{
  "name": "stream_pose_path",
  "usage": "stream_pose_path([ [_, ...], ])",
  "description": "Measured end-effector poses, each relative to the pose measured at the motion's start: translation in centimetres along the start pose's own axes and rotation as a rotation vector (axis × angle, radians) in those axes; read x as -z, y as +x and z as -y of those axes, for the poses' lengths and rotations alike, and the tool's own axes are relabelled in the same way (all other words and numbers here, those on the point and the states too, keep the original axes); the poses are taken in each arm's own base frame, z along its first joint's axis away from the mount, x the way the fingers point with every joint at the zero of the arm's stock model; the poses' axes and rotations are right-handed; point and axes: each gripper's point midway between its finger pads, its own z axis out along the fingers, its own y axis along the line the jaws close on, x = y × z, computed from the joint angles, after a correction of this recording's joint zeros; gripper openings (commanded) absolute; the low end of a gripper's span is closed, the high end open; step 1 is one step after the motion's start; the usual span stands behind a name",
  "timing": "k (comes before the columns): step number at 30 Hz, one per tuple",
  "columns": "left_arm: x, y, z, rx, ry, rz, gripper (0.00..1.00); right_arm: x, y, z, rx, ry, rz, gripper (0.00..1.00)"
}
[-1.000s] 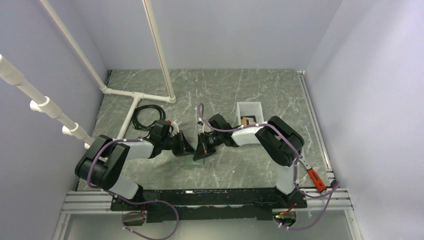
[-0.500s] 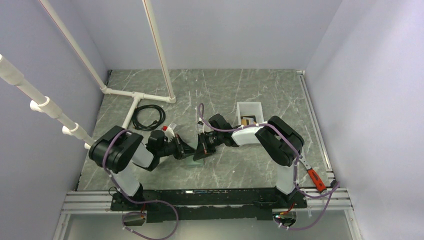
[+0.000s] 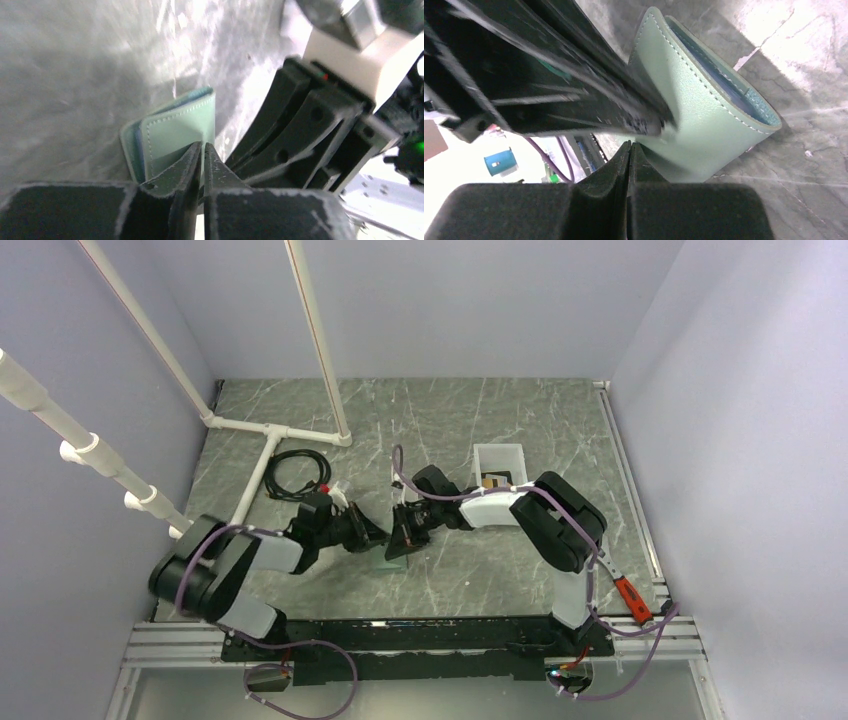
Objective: Put the credit cards into the card holder
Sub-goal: Close the card holder at the center of the board, then move the card holder to the center of the board.
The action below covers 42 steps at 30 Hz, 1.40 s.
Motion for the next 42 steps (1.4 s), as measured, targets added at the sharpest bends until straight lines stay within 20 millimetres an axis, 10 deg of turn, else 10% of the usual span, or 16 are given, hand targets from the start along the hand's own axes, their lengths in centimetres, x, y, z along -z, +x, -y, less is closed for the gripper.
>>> stream_pose_path([
  [8, 3.5, -6.4, 4.4, -0.135, -0.215, 0.136, 0.42, 0.6, -0.9, -0.2, 0.033, 0.087, -0.011, 0.20],
  [13, 6.0, -7.5, 9.1, -0.227, -0.196, 0.136, 0.62, 2.8, -1.6, -1.1, 0.083, 0.140, 0.024, 0.71],
  [16, 8.5, -6.6, 10.9, -0.270, -0.176, 0.136, 0.73, 4.0, -2.1, -1.5, 0.121, 0.177, 0.063, 0.81],
  [24, 14.9, -6.6, 19.8, -0.456, -0.049, 0.185, 0.88, 2.8, -1.7, 2.1, 0.056, 0.284, 0.096, 0.61],
  [30, 19.4, -5.5, 23.5, -0.537, 0.006, 0.237, 0.90, -2.5, -5.5, -0.9, 0.083, 0.249, 0.127, 0.41],
  [36, 22.7, -5.0, 26.4, -0.594, 0.053, 0.292, 0.90, -8.3, -10.4, -7.8, 0.085, 0.068, 0.190, 0.56],
  [42, 23.9, -5.0, 27.9, -0.631, 0.075, 0.320, 0.92, -4.0, -12.3, -9.4, 0.165, 0.137, 0.257, 0.74],
])
